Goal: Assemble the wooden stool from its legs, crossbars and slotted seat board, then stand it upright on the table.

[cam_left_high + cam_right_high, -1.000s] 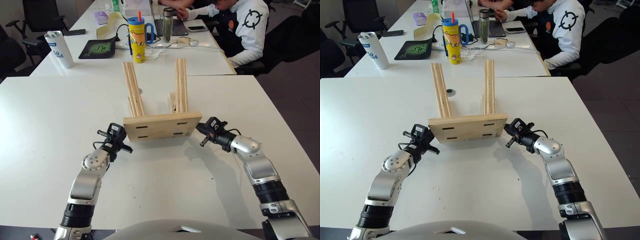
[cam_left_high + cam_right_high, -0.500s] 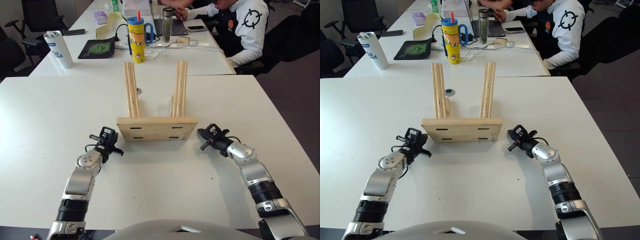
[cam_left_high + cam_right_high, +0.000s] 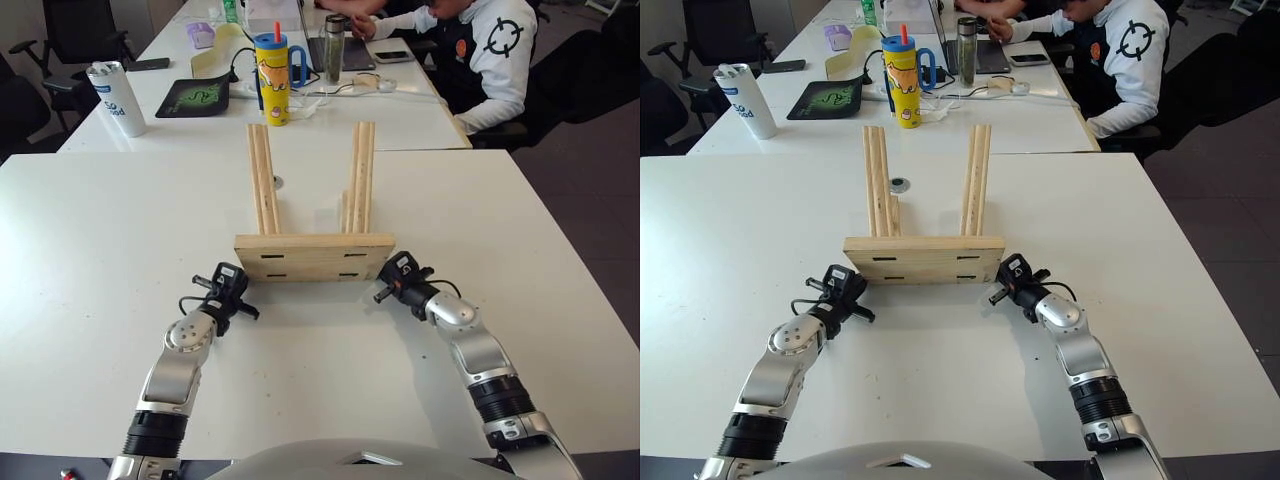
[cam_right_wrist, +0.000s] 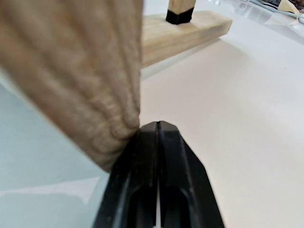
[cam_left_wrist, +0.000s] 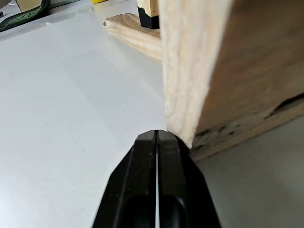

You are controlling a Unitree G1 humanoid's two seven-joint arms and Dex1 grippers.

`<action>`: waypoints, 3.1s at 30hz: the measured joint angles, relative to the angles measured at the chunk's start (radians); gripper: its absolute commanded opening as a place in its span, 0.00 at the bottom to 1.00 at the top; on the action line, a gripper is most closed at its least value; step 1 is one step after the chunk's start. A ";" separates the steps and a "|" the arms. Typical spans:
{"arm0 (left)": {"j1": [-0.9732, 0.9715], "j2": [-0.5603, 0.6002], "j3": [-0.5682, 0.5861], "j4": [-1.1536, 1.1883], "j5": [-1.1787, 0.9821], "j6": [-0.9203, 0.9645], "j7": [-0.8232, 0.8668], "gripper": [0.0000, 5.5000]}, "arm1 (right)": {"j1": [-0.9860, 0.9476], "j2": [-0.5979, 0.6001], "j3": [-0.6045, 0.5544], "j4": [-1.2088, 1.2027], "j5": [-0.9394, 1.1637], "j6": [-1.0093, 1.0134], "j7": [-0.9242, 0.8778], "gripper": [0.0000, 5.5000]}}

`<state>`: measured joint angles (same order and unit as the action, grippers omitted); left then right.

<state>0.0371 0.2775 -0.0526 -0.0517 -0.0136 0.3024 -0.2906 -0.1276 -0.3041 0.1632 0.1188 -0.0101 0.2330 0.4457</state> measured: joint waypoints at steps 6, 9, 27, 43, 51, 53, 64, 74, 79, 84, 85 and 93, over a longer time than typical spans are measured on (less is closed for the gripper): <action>-0.003 -0.001 -0.004 0.001 0.015 0.002 0.011 0.01 | 0.002 0.018 0.006 -0.031 -0.003 0.048 -0.006 0.00; -0.003 -0.002 -0.007 0.000 0.018 0.002 0.011 0.01 | 0.004 0.026 0.004 -0.042 -0.003 0.064 -0.012 0.00; -0.125 -0.041 0.008 -0.122 0.007 0.085 0.024 0.01 | -0.085 0.076 -0.084 -0.093 0.002 0.110 -0.115 0.00; -0.241 -0.060 0.073 -0.297 -0.023 0.133 0.067 0.01 | -0.137 0.102 -0.138 -0.167 0.018 -0.041 -0.167 0.00; -0.287 -0.060 0.095 -0.352 -0.025 0.187 0.090 0.01 | -0.180 0.122 -0.158 -0.217 0.029 -0.092 -0.209 0.00; -0.301 -0.060 0.104 -0.364 -0.026 0.206 0.091 0.01 | -0.186 0.125 -0.159 -0.226 0.036 -0.097 -0.215 0.00; -0.348 -0.049 0.125 -0.377 -0.063 0.206 0.087 0.01 | -0.283 0.129 -0.190 -0.184 0.054 -0.179 -0.238 0.00; -0.348 -0.084 0.236 -0.271 -0.065 0.029 0.208 0.01 | -0.343 0.119 -0.267 -0.031 -0.053 -0.307 -0.436 0.00; -0.283 -0.076 0.254 -0.143 -0.038 -0.084 0.225 0.01 | -0.333 0.099 -0.293 0.119 -0.059 -0.361 -0.462 0.00; -0.138 -0.097 0.229 -0.040 0.014 -0.230 0.247 0.01 | -0.208 0.103 -0.292 0.200 -0.055 -0.396 -0.454 0.00; -0.113 -0.111 0.229 -0.024 0.005 -0.240 0.246 0.01 | -0.177 0.108 -0.287 0.208 -0.050 -0.401 -0.446 0.00; -0.037 -0.175 0.152 0.057 0.016 -0.313 0.247 0.01 | -0.129 0.149 -0.258 0.267 -0.004 -0.382 -0.377 0.00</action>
<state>0.0003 0.1025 0.0995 0.0052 0.0029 -0.0104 -0.0440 -0.2561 -0.1549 -0.0946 0.3853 -0.0143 -0.1489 0.0692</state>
